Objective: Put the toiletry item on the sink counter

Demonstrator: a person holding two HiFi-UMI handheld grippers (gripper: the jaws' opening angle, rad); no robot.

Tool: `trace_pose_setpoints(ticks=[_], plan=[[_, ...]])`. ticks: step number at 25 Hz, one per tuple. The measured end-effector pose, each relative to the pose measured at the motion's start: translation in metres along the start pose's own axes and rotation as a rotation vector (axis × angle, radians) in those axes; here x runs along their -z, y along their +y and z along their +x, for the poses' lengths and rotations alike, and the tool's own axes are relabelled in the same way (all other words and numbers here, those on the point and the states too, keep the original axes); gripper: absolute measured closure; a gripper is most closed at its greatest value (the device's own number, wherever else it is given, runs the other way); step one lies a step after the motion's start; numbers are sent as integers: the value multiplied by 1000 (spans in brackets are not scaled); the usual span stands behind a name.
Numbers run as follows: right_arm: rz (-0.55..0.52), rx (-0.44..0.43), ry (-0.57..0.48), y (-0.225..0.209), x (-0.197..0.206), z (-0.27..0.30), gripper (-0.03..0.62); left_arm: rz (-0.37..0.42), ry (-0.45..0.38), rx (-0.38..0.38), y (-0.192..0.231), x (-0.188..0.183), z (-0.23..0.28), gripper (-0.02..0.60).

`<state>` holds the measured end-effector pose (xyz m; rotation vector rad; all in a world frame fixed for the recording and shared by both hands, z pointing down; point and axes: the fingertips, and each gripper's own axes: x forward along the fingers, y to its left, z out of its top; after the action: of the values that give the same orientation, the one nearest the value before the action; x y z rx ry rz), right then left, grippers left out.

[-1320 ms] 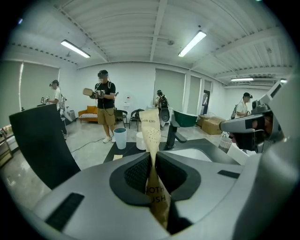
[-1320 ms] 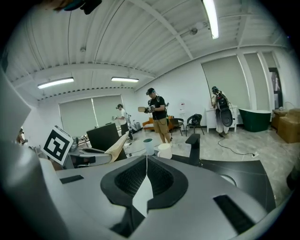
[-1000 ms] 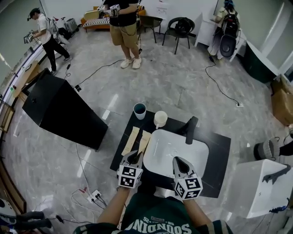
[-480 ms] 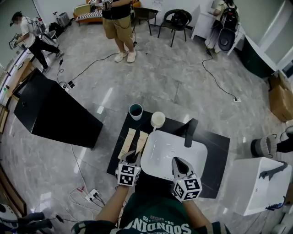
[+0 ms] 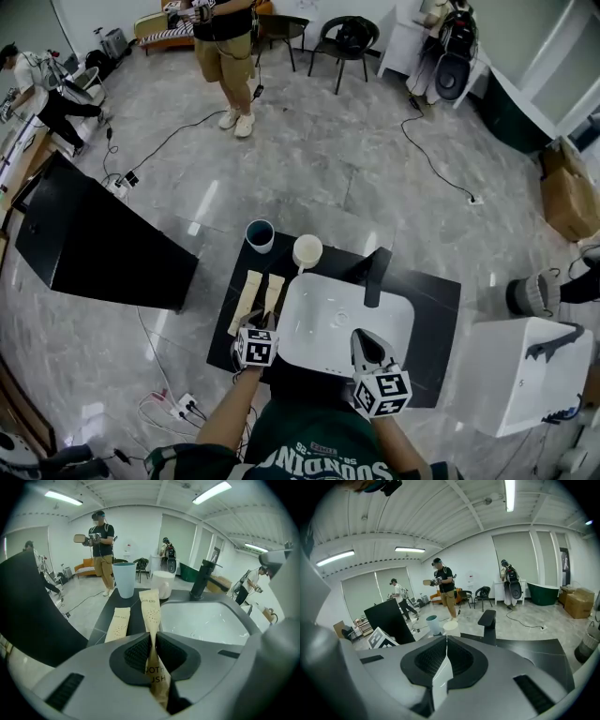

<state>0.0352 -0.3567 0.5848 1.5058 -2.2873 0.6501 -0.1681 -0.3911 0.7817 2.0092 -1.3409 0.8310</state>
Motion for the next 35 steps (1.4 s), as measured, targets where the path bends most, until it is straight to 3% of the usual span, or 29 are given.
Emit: trace_pose_setpoints(ticks=[3,6,15,20,24,29,32,35], plan=[[8,23,3,-12,2,-6,551,53,51,-34,0,10,14,534],[20,36,5,-18,4,-8,551,49,77,-52,3,17,24,532],[40,52,11,-28,14,-15,551,83,93,-83,0,22,40,531],[38,39,10,-28,13,-14,551,81,121,-53,-4,25,46,467],[36,32,9,-28,12,-15,551,86,75,-48,-8,17,34,425],[38,27,5,-31,13,-15,551,61,-14,-51,-20,2,13,427],[39,24,5,-30,13,-16,551,49,-10,-56,-23,3,10,501],[39,25,4,-32,12,-18,551,58,10,-66,-21,7,15,518]])
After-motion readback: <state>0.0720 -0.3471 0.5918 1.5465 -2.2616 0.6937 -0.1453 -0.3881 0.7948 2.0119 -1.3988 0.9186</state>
